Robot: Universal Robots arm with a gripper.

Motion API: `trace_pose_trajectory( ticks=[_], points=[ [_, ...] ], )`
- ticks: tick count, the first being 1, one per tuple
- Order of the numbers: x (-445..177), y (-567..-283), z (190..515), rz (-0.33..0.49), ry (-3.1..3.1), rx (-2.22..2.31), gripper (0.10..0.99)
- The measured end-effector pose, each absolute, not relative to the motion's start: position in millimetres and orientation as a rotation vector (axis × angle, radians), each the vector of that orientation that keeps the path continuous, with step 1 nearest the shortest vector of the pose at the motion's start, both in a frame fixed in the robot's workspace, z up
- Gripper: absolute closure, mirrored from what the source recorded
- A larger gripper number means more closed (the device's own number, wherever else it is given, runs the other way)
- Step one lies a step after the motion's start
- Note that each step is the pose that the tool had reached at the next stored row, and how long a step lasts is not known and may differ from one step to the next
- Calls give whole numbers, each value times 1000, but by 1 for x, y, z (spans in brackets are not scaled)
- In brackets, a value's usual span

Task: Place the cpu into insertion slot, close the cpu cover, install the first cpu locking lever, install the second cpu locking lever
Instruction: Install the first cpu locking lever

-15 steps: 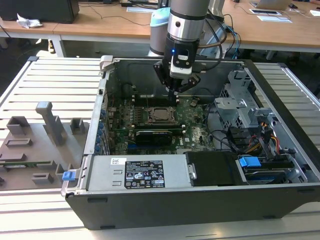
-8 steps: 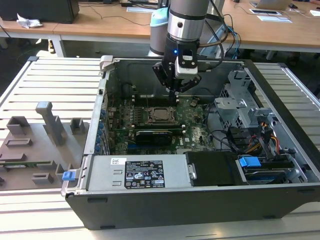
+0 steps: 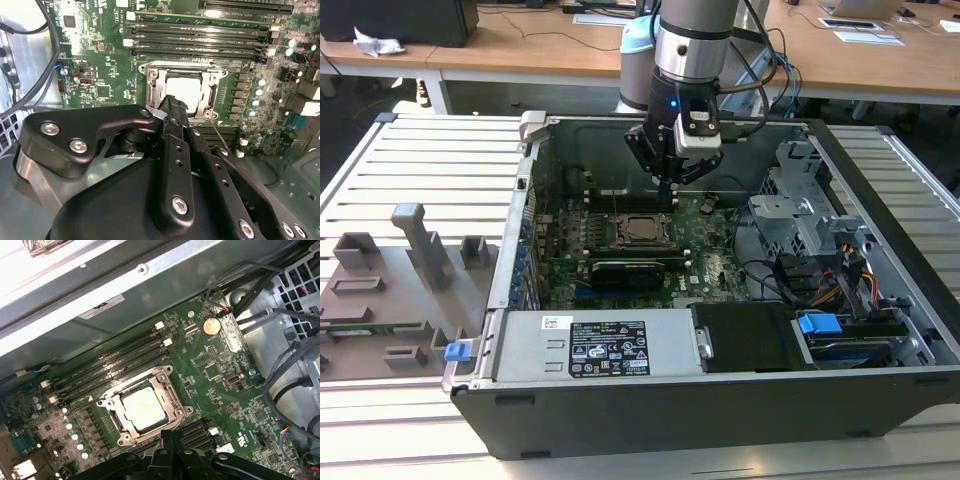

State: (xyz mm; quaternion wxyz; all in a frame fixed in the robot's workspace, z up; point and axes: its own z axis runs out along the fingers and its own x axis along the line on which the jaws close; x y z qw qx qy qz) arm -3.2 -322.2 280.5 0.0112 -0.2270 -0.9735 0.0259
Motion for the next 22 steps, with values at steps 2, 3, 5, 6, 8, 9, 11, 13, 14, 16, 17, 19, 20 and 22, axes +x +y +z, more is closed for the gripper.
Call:
trace_pose_trajectory(
  ticks=[2,3,5,6,8,9,11,13,14,16,17,19,20,22],
  points=[
    [-3,-322,280,81,-3044,-680,980],
    [-3,-322,281,81,-3049,-659,980],
    [-3,-322,281,82,-3057,-624,980],
    [-3,-322,280,82,-3059,-612,980],
    [-3,-322,280,82,-3065,-584,980],
    [-3,-322,281,82,-3070,-561,980],
    [-3,-322,280,83,-3075,-532,980],
    [-3,-322,280,83,-3082,-496,980],
    [-3,-322,280,83,-3085,-480,980],
    [-3,-322,280,84,-3094,-427,980],
    [-3,-322,281,84,-3096,-411,980],
    [-3,-322,280,84,-3100,-385,980],
    [-3,-322,281,84,-3102,-371,980],
    [-3,-322,281,85,-3106,-342,980]
  ],
)
